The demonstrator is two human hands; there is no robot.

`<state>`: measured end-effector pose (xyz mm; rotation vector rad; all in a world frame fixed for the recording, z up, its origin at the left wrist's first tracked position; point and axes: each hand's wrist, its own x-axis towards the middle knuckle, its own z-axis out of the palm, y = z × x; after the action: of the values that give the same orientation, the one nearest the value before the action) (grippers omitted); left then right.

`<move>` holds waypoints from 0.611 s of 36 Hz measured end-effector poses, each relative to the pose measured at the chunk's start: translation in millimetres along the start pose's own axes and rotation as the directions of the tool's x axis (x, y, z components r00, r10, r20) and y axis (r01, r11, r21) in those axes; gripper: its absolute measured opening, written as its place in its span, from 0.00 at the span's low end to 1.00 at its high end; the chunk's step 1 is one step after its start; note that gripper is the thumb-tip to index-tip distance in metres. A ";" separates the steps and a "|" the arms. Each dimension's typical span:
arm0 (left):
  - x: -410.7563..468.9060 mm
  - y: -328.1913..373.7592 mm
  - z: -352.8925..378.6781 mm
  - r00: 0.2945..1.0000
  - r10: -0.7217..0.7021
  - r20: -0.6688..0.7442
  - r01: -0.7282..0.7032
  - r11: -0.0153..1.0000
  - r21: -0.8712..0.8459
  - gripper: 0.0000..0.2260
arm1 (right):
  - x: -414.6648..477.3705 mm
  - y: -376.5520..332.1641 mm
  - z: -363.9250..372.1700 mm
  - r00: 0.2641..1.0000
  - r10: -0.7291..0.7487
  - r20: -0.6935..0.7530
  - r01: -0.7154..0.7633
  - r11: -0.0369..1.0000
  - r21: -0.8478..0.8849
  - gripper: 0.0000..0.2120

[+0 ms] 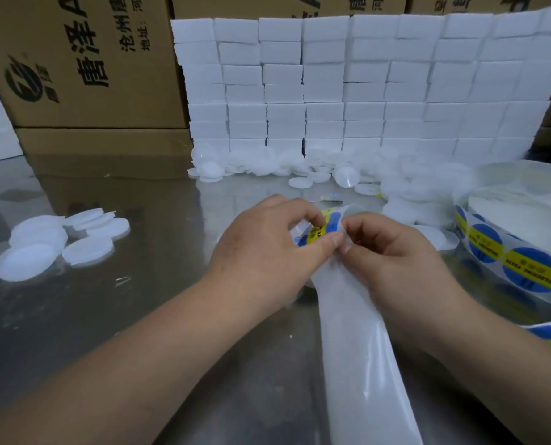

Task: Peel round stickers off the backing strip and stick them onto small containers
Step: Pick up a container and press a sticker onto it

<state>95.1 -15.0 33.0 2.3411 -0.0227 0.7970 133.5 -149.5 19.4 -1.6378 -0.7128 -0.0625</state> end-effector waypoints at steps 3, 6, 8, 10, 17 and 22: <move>-0.3 -0.2 0.3 1.000 -0.015 0.006 0.015 0.999 -0.041 0.08 | 0.2 0.0 0.2 1.000 0.007 -0.003 -0.007 1.000 -0.005 0.09; -2.9 0.3 1.7 0.999 -0.004 0.051 0.007 0.999 -0.051 0.03 | -0.5 -0.4 0.6 0.999 0.032 -0.004 -0.032 0.999 0.020 0.09; -4.2 0.5 2.4 0.998 0.011 0.067 -0.008 0.999 -0.043 0.02 | -0.8 -0.8 -0.5 0.999 0.048 -0.008 -0.048 0.998 0.042 0.10; -4.1 0.8 2.3 0.998 0.024 0.061 -0.023 0.999 -0.031 0.07 | -0.7 -1.2 -1.7 0.999 0.048 -0.011 -0.048 0.998 0.049 0.10; -0.4 0.0 -0.3 0.999 0.011 0.035 -0.011 1.000 0.007 0.07 | 0.3 -0.2 0.4 1.000 0.004 -0.022 -0.003 1.000 0.023 0.14; 1.3 -1.2 -3.8 1.000 0.000 -0.007 -0.001 0.999 -0.050 0.02 | 0.9 -1.2 -1.0 0.999 0.000 -0.033 0.000 1.000 -0.017 0.12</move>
<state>94.3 -11.6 35.3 2.2910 -0.0400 0.7956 134.0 -149.9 21.1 -1.6494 -0.6889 -0.0953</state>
